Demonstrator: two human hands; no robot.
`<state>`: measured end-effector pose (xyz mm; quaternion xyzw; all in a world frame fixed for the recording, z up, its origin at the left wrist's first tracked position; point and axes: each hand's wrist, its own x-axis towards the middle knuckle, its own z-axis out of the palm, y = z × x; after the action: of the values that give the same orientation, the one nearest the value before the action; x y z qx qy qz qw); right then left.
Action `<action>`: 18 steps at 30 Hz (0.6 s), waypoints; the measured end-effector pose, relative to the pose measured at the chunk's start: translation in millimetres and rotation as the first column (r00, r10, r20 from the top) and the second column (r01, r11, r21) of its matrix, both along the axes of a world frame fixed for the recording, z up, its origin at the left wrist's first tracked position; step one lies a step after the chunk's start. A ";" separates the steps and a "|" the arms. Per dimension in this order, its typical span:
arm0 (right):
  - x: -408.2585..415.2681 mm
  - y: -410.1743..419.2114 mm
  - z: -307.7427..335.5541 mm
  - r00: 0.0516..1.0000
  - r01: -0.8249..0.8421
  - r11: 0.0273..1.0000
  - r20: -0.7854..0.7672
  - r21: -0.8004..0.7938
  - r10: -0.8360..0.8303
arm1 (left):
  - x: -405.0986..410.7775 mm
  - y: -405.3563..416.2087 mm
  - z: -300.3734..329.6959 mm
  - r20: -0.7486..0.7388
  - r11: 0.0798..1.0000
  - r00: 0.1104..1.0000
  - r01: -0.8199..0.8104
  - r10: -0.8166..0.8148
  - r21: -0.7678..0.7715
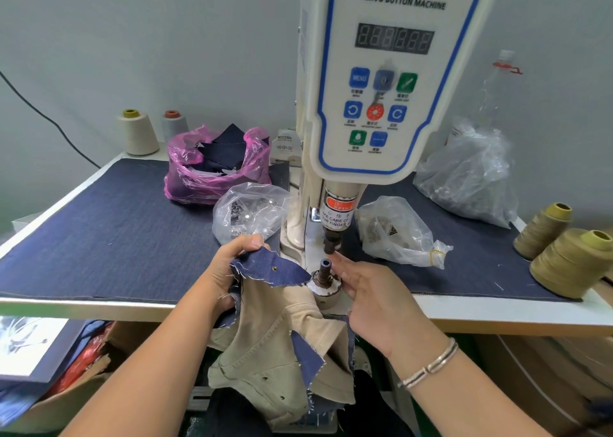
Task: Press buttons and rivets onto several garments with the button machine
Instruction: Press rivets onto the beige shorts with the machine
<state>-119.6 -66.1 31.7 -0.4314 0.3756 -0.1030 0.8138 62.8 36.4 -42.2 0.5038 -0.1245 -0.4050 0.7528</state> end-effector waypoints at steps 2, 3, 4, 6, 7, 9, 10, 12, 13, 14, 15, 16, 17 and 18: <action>-7.0 16.9 -11.2 0.992 0.075 0.992 0.105 -0.102 -0.065 | 0.5 -0.6 -0.5 0.005 1.000 1.000 -0.009 0.009 -0.005; -10.4 30.1 -16.4 0.984 0.122 0.980 0.146 -0.156 -0.099 | 0.8 -0.6 -0.6 0.008 1.000 1.000 -0.012 0.012 -0.012; -11.4 43.0 -23.4 0.980 0.157 0.952 0.159 -0.263 -0.118 | 0.9 -0.8 -0.7 0.009 1.000 1.000 -0.011 0.012 -0.022; -4.1 61.5 -30.9 0.985 0.117 0.734 0.170 -0.669 -0.002 | 0.5 -0.2 0.0 0.014 0.999 1.000 -0.015 0.016 -0.043; 7.4 64.4 -29.3 0.981 0.082 0.596 0.171 -0.799 0.094 | 0.1 0.3 1.0 0.013 0.998 1.000 -0.027 0.027 -0.063; 40.8 60.3 -27.3 0.964 0.065 0.415 0.165 -0.907 0.210 | 0.1 1.9 2.0 -0.022 0.989 0.996 -0.091 0.089 -0.117; 60.2 55.3 -25.9 0.963 0.049 0.356 0.138 -0.933 0.230 | 0.7 2.6 1.8 -0.047 0.981 0.990 -0.139 0.134 -0.137; 99.4 40.5 -24.7 0.972 -0.062 0.244 -0.003 -0.968 0.235 | 3.0 3.3 -0.1 -0.086 0.958 0.971 -0.233 0.221 -0.166; 117.9 32.5 -25.9 0.967 -0.146 0.177 -0.103 -0.973 0.232 | 4.1 3.7 -0.5 -0.100 0.947 0.962 -0.270 0.255 -0.177; 135.0 24.6 -28.8 0.952 -0.238 0.091 -0.213 -0.967 0.220 | 4.8 3.9 -0.4 -0.109 0.938 0.953 -0.297 0.281 -0.178; 149.7 18.0 -31.5 0.921 -0.343 -0.007 -0.338 -0.939 0.194 | 5.0 4.2 0.5 -0.113 0.933 0.947 -0.315 0.299 -0.176; 162.3 12.7 -33.8 0.880 -0.439 -0.103 -0.450 -0.893 0.151 | 5.3 4.0 1.4 -0.115 0.929 0.943 -0.329 0.313 -0.169; 173.3 8.9 -35.6 0.841 -0.509 -0.172 -0.529 -0.844 0.110 | 5.7 4.1 1.8 -0.119 0.926 0.939 -0.340 0.324 -0.162; 182.6 5.8 -37.9 0.817 -0.545 -0.217 -0.571 -0.810 0.079 | 5.6 4.3 2.2 -0.124 0.925 0.937 -0.344 0.327 -0.161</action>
<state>62.9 -60.3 -6.3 -0.9734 0.1691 -0.0610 0.1423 68.4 40.7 -40.0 0.4279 -0.0364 -0.2805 0.8584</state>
